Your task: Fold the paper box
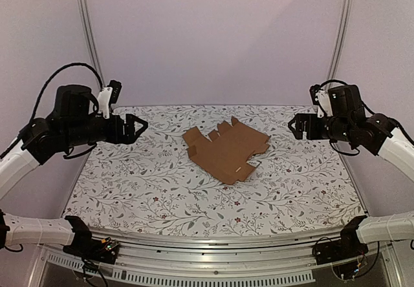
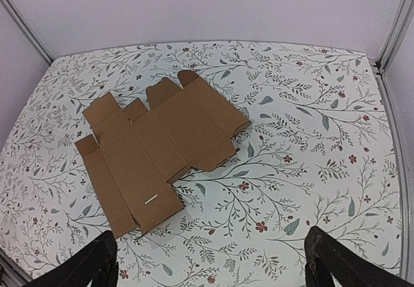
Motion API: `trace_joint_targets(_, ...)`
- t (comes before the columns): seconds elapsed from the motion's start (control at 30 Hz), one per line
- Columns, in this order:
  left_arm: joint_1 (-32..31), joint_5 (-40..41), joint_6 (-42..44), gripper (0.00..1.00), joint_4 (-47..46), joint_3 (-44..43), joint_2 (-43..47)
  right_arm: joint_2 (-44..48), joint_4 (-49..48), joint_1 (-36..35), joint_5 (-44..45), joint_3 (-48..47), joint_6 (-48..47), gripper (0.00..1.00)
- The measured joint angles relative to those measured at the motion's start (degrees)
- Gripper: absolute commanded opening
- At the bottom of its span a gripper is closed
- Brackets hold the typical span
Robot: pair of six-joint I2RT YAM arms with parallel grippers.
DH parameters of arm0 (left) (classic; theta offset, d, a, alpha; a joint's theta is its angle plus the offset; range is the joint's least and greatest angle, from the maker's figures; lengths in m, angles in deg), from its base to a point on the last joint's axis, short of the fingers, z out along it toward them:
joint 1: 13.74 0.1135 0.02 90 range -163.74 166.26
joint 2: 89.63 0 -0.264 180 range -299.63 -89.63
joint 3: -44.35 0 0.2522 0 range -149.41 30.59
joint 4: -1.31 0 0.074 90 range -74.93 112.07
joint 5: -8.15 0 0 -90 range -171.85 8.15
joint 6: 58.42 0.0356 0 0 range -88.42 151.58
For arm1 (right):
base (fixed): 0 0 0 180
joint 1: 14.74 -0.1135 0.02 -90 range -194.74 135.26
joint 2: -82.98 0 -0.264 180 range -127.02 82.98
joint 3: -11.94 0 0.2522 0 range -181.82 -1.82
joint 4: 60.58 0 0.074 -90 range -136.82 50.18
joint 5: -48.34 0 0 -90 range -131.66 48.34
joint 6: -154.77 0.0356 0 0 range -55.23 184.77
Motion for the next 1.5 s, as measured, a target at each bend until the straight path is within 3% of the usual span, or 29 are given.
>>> trace_joint_targets(0.27, 0.0, -0.2, 0.0, 1.00, -2.0, 1.5, -0.6, -2.4, 3.0, 0.0, 2.3, -0.2, 0.3, 0.99)
trace_joint_targets(0.63, 0.0, 1.8, -2.1, 1.00, -1.6, 5.4, 3.4, -8.0, -1.3, -0.7, -5.1, 1.2, 1.5, 0.98)
trace_joint_targets(0.83, 0.0, 1.3, -3.9, 1.00, -1.6, 7.6, 2.9, -13.9, -3.8, -4.6, -6.2, 0.2, 3.9, 0.96)
trace_joint_targets(1.13, 0.0, 0.7, -4.6, 1.00, -1.6, 7.7, 3.0, -22.4, -13.3, -10.9, -3.1, 1.2, 16.8, 0.93)
trace_joint_targets(1.5, 0.0, 0.6, -4.5, 0.99, -1.2, 8.9, 5.2, -31.7, -20.1, -13.6, 1.0, 4.9, 33.7, 0.83)
